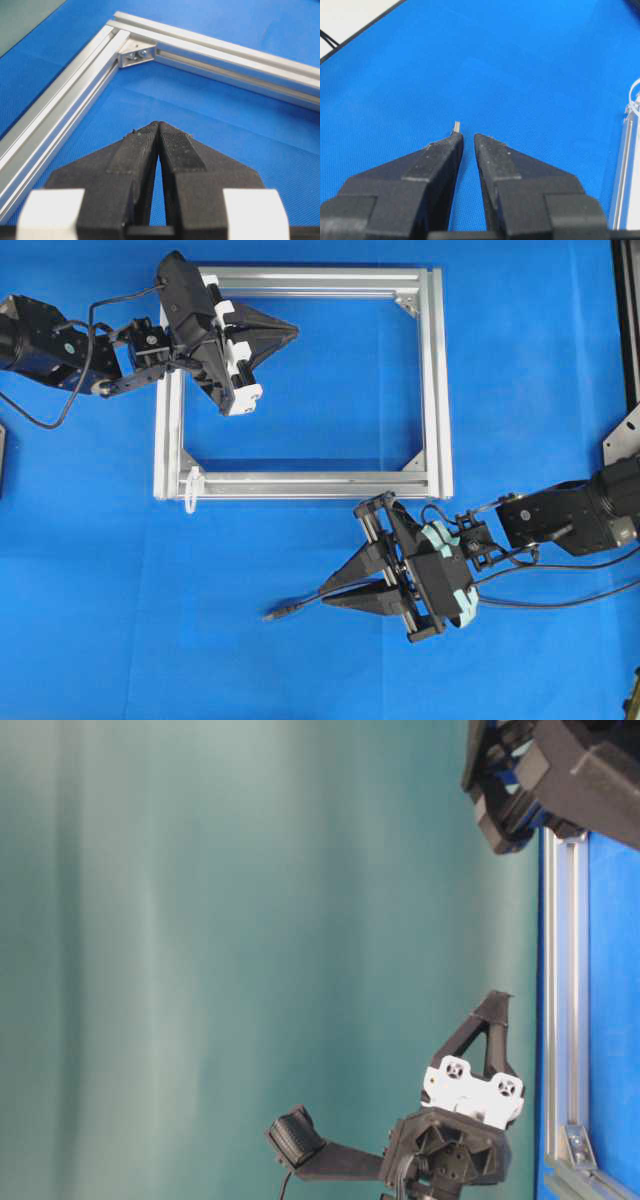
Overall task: Insert the wire through the string loop located on the left side.
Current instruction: 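Hold the black USB cable upright in the right gripper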
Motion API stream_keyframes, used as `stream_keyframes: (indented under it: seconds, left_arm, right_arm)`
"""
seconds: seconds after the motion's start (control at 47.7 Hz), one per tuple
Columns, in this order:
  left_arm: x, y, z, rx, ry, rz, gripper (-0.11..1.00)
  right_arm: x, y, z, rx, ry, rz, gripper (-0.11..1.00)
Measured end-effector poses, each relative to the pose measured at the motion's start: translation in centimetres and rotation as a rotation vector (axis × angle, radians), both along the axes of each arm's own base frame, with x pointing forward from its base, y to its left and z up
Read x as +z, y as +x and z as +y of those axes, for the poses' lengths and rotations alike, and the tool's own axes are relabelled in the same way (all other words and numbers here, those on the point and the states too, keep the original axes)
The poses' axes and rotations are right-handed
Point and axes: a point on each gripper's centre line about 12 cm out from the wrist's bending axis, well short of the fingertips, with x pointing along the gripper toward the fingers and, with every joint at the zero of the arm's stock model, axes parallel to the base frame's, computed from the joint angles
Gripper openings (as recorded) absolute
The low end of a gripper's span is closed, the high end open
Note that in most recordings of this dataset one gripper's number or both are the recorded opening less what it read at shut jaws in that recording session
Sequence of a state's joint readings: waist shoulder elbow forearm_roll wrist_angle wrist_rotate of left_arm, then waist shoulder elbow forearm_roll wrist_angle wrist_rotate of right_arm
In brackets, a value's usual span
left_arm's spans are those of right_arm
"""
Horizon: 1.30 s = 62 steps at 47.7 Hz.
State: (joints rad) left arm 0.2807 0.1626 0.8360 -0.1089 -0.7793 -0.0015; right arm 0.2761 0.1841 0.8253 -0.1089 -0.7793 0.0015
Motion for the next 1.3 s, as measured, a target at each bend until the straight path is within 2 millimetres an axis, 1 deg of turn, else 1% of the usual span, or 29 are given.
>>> stream_keyframes:
  seconds: [0.042,0.126,0.21,0.44,0.524,0.608,0.692,0.755,0.776,0.881,0.944,0.986,1.049,1.133,1.216,1.3]
  left_arm:
    - [0.1,0.0,0.0,-0.002,-0.001,0.006,0.00]
    - [0.8,0.2,-0.2,-0.016,0.007,0.005,0.00]
    - [1.1,0.4,-0.3,-0.022,0.011,0.000,0.00]
    - [1.2,0.5,-0.2,-0.023,0.015,0.000,0.00]
    - [1.2,0.4,-0.3,-0.024,0.014,0.001,0.00]
    - [1.2,0.5,-0.3,-0.025,0.014,0.001,0.00]
    - [1.2,0.5,-0.3,-0.025,0.015,0.001,0.00]
    - [1.2,0.5,-0.3,-0.025,0.015,0.001,0.00]
    - [1.2,0.5,-0.3,-0.025,0.016,0.000,0.00]
    - [1.2,0.5,-0.3,-0.025,0.015,0.001,0.00]
    - [1.2,0.5,-0.3,-0.025,0.015,0.001,0.00]
    - [1.2,0.5,-0.3,-0.025,0.015,0.001,0.00]
    - [1.2,0.4,-0.3,-0.024,0.014,0.001,0.00]
    - [1.2,0.5,-0.3,-0.025,0.015,0.001,0.00]
    - [1.2,0.4,-0.3,-0.024,0.014,0.001,0.00]
    - [1.2,0.4,-0.3,-0.025,0.015,0.003,0.00]
  right_arm:
    - [0.0,0.0,0.1,0.000,0.004,0.002,-0.01]
    - [0.3,-0.1,0.0,-0.003,0.016,0.006,-0.08]
    - [0.4,-0.1,0.0,-0.011,0.041,0.015,-0.11]
    - [0.4,-0.1,0.0,-0.022,0.083,0.032,-0.09]
    - [0.3,-0.2,0.0,-0.022,0.080,0.041,-0.05]
    - [0.1,-0.3,0.0,-0.023,0.078,0.050,0.03]
    - [0.0,-0.3,-0.1,-0.025,0.079,0.057,0.19]
    - [0.0,-0.3,-0.1,-0.027,0.082,0.059,0.35]
    - [0.0,-0.3,0.0,-0.028,0.085,0.062,0.44]
    - [-0.2,-0.3,-0.1,-0.031,0.079,0.079,0.75]
    - [-0.3,-0.4,-0.2,-0.035,0.077,0.086,0.90]
    - [-0.3,-0.4,-0.1,-0.034,0.077,0.086,0.91]
    - [-0.3,-0.3,-0.2,-0.035,0.076,0.088,0.86]
    - [-0.5,-0.1,0.0,-0.034,0.076,0.089,0.88]
    - [-1.2,0.1,0.0,-0.036,0.073,0.105,0.89]
    - [-2.7,0.6,0.1,-0.044,0.070,0.136,0.89]
